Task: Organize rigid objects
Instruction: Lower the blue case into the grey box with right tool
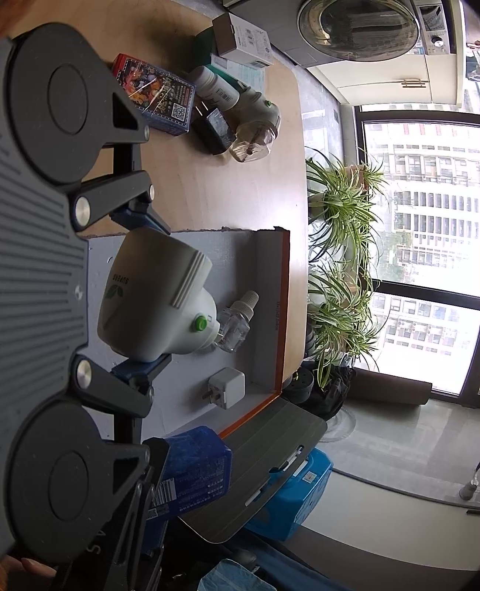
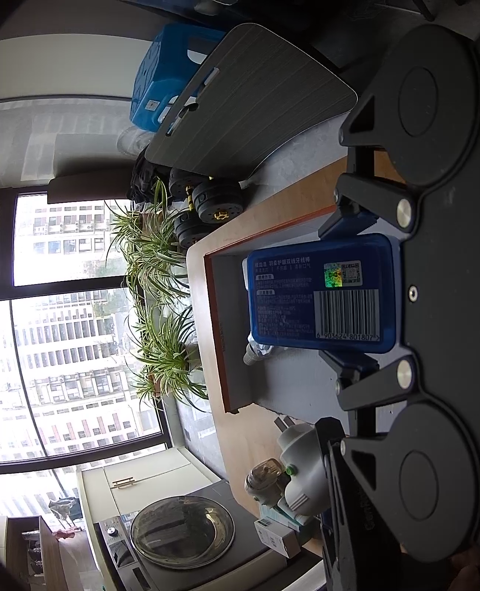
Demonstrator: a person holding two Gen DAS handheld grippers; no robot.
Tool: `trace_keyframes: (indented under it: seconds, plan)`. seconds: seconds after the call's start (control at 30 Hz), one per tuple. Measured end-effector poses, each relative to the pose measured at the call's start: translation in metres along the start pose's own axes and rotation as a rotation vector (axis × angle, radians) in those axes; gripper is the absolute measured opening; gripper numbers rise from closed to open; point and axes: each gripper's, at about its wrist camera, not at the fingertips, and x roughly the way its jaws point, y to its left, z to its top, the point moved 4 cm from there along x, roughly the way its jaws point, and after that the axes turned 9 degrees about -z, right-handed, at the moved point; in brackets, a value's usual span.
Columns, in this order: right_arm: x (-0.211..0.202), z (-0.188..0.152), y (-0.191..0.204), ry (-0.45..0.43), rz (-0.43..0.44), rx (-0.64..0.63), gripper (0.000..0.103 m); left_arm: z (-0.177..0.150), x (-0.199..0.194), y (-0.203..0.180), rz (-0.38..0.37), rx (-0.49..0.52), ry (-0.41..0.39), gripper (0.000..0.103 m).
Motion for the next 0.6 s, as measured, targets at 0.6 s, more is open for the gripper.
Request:
trace_keyframes:
  seconds: [0.6]
  plan:
    - [0.0056,0.0,-0.0004,0.008,-0.003,-0.001,0.074,-0.0022,0.0073,0.0035,0.007,-0.007,0.016,0.067]
